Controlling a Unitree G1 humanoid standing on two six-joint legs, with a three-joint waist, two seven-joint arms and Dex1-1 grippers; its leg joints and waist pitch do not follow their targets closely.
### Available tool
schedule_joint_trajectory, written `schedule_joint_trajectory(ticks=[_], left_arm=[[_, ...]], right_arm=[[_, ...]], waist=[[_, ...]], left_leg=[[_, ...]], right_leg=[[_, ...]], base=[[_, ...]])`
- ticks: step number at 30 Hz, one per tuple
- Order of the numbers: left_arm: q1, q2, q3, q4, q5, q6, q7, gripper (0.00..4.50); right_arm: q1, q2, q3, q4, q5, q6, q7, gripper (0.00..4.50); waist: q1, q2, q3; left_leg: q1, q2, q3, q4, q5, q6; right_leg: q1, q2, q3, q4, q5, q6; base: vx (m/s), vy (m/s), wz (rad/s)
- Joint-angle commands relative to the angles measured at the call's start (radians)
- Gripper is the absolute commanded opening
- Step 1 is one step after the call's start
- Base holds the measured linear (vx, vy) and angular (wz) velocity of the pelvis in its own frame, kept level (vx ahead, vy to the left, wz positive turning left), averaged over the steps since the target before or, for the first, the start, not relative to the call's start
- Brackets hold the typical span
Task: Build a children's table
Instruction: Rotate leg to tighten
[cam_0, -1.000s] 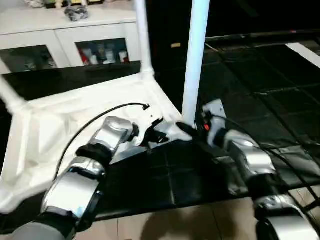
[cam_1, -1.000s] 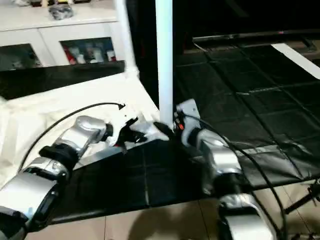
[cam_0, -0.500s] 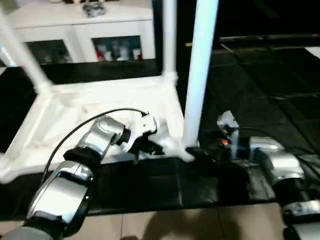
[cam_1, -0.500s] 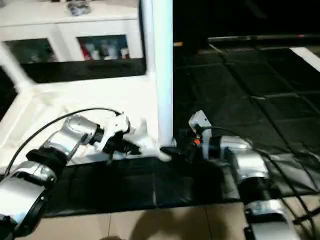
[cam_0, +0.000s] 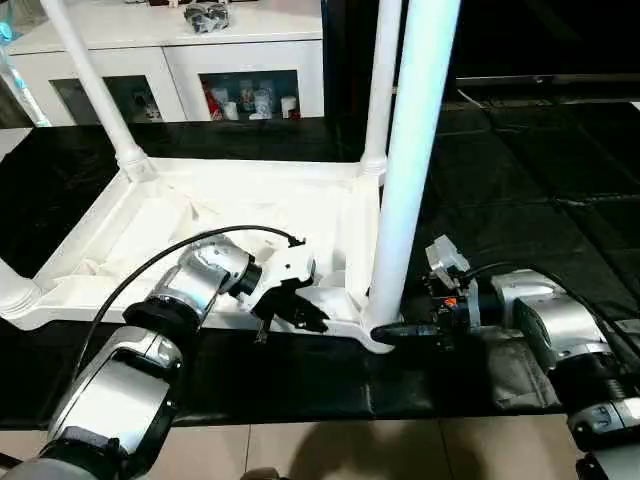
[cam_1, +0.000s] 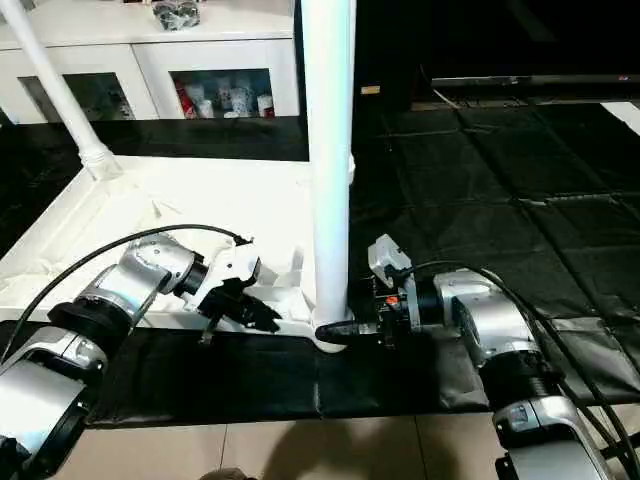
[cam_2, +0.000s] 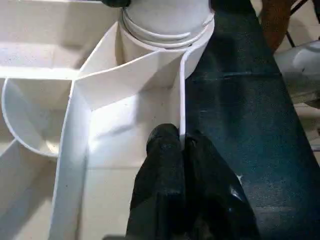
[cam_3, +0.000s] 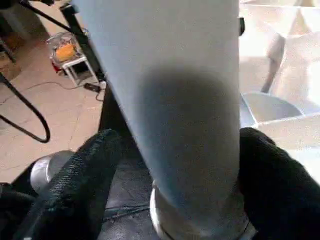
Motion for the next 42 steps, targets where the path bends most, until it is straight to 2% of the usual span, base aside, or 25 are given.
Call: schedule_joint_trajectory(ticks=[1, 3, 11, 16, 21, 22, 26, 29, 30, 32, 34, 35, 36, 37, 39, 40, 41, 42], left_arm=[[-0.006, -0.006, -0.021, -0.025, -0.001, -0.021, -0.039, 0.0], [-0.004, -0.005, -0.022, -0.028, -0.001, -0.019, -0.032, 0.0], [-0.009, -0.014, -0.015, -0.015, 0.008, -0.017, 0.021, 0.0], [-0.014, -0.022, -0.008, -0.003, 0.012, -0.012, 0.064, 0.0], [-0.018, -0.037, 0.006, 0.005, 0.004, 0.007, 0.104, 0.0], [-0.019, -0.042, 0.01, 0.006, 0.001, 0.013, 0.115, 0.0], [-0.026, -0.059, 0.028, 0.013, -0.01, 0.044, 0.151, 0.0], [-0.039, -0.082, 0.048, 0.025, -0.019, 0.076, 0.208, 0.0], [-0.049, -0.1, 0.062, 0.032, -0.026, 0.101, 0.252, 0.0], [-0.064, -0.124, 0.082, 0.042, -0.037, 0.138, 0.305, 0.0], [-0.087, -0.157, 0.11, 0.051, -0.051, 0.189, 0.381, 0.0], [-0.101, -0.174, 0.124, 0.055, -0.057, 0.216, 0.424, 0.0], [-0.111, -0.186, 0.133, 0.055, -0.059, 0.232, 0.455, 0.0], [-0.121, -0.197, 0.143, 0.056, -0.061, 0.252, 0.489, 0.0], [-0.13, -0.204, 0.151, 0.058, -0.064, 0.268, 0.511, 0.0], [-0.139, -0.212, 0.16, 0.059, -0.067, 0.283, 0.534, 0.0], [-0.143, -0.215, 0.164, 0.061, -0.069, 0.289, 0.544, 0.0], [-0.154, -0.222, 0.176, 0.066, -0.074, 0.306, 0.575, 0.0]], right_arm=[[-0.02, 0.004, 0.002, -0.002, 0.011, 0.002, 0.016, 3.3], [-0.02, 0.004, 0.002, 0.001, 0.008, -0.001, 0.02, 3.24], [-0.017, 0.003, 0.016, 0.001, 0.008, -0.007, 0.028, 2.46], [-0.012, 0.007, 0.019, -0.002, 0.005, -0.012, 0.026, 2.21], [0.008, 0.014, 0.023, -0.017, 0.005, -0.02, 0.014, 2.13], [0.016, 0.017, 0.023, -0.025, 0.007, -0.02, 0.008, 2.12], [0.038, 0.032, 0.016, -0.045, 0.011, -0.021, -0.023, 2.1], [0.051, 0.055, 0.005, -0.051, 0.006, 0.011, -0.092, 2.09], [0.053, 0.083, -0.007, -0.035, -0.014, 0.015, -0.181, 2.09], [0.048, 0.123, -0.027, -0.006, -0.036, 0.014, -0.293, 2.09], [0.03, 0.184, -0.055, 0.04, -0.056, 0.018, -0.442, 2.08], [0.009, 0.226, -0.074, 0.07, -0.063, 0.035, -0.535, 2.06], [-0.01, 0.26, -0.085, 0.094, -0.07, 0.053, -0.607, 2.06], [-0.033, 0.291, -0.093, 0.123, -0.079, 0.063, -0.676, 2.06], [-0.057, 0.317, -0.101, 0.151, -0.083, 0.073, -0.731, 2.05], [-0.083, 0.341, -0.11, 0.182, -0.087, 0.079, -0.782, 2.05], [-0.092, 0.349, -0.11, 0.192, -0.089, 0.08, -0.794, 2.05], [-0.119, 0.372, -0.113, 0.221, -0.095, 0.082, -0.83, 2.05]], waist=[[-0.007, -0.021, -0.078], [-0.006, -0.021, -0.078], [-0.002, -0.022, -0.079], [-0.001, -0.022, -0.078], [-0.001, -0.02, -0.076], [0.001, -0.013, -0.075], [-0.002, -0.015, -0.075], [-0.005, -0.016, -0.074], [-0.008, -0.013, -0.071], [-0.017, -0.015, -0.071], [-0.035, -0.015, -0.068], [-0.041, -0.007, -0.068], [-0.055, -0.006, -0.068], [-0.071, -0.008, -0.066], [-0.089, -0.01, -0.066], [-0.09, -0.01, -0.067], [-0.096, -0.01, -0.068], [-0.103, -0.017, -0.072]], left_leg=[[0.009, 0.04, -0.008, -0.059, -0.098, 0.107], [0.009, 0.04, -0.009, -0.059, -0.098, 0.105], [0.01, 0.04, -0.008, -0.059, -0.094, 0.103], [0.011, 0.039, -0.007, -0.058, -0.101, 0.103], [0.013, 0.039, -0.007, -0.06, -0.122, 0.094], [0.016, 0.04, -0.007, -0.06, -0.13, 0.092], [0.016, 0.041, -0.008, -0.062, -0.146, 0.086], [0.014, 0.037, -0.008, -0.063, -0.151, 0.08], [0.013, 0.035, -0.007, -0.063, -0.158, 0.073], [0.012, 0.032, -0.008, -0.065, -0.167, 0.061], [0.013, 0.027, -0.01, -0.067, -0.189, 0.049], [0.011, 0.027, -0.012, -0.068, -0.186, 0.04], [0.013, 0.025, -0.014, -0.07, -0.207, 0.03], [0.01, 0.022, -0.015, -0.069, -0.212, 0.028], [0.007, 0.015, -0.015, -0.068, -0.22, 0.035], [0.009, 0.014, -0.013, -0.066, -0.217, 0.044], [0.007, 0.013, -0.012, -0.064, -0.197, 0.056], [0.0, 0.013, -0.013, -0.064, -0.169, 0.063]], right_leg=[[0.062, -0.075, 0.065, -0.058, -0.24, -0.144], [0.061, -0.075, 0.065, -0.057, -0.244, -0.143], [0.061, -0.075, 0.066, -0.058, -0.246, -0.141], [0.06, -0.075, 0.066, -0.06, -0.256, -0.139], [0.059, -0.075, 0.066, -0.065, -0.29, -0.133], [0.057, -0.075, 0.066, -0.066, -0.293, -0.135], [0.058, -0.073, 0.067, -0.068, -0.289, -0.136], [0.061, -0.073, 0.065, -0.071, -0.312, -0.128], [0.059, -0.073, 0.063, -0.075, -0.335, -0.121], [0.062, -0.073, 0.06, -0.079, -0.373, -0.105], [0.063, -0.072, 0.054, -0.088, -0.421, -0.09], [0.062, -0.073, 0.055, -0.085, -0.418, -0.091], [0.062, -0.071, 0.05, -0.092, -0.431, -0.088], [0.063, -0.07, 0.049, -0.09, -0.42, -0.093], [0.07, -0.069, 0.045, -0.096, -0.431, -0.086], [0.067, -0.067, 0.046, -0.099, -0.429, -0.084], [0.067, -0.07, 0.05, -0.094, -0.4, -0.097], [0.07, -0.069, 0.049, -0.086, -0.372, -0.109]], base=[[0.0, 0.0, 0.0], [0.0, 0.0, 0.0], [0.0, 0.0, 0.0], [0.0, 0.0, 0.0], [0.0, 0.0, 0.0], [0.0, 0.0, 0.0], [0.0, 0.0, 0.0], [0.0, 0.0, 0.0], [0.0, 0.0, 0.0], [0.0, 0.0, 0.0], [0.0, 0.0, 0.0], [0.0, 0.0, 0.0], [0.0, 0.0, 0.0], [0.0, 0.0, 0.0], [0.0, 0.0, 0.0], [0.0, 0.0, 0.0], [0.0, 0.0, 0.0], [0.0, 0.0, 0.0]])
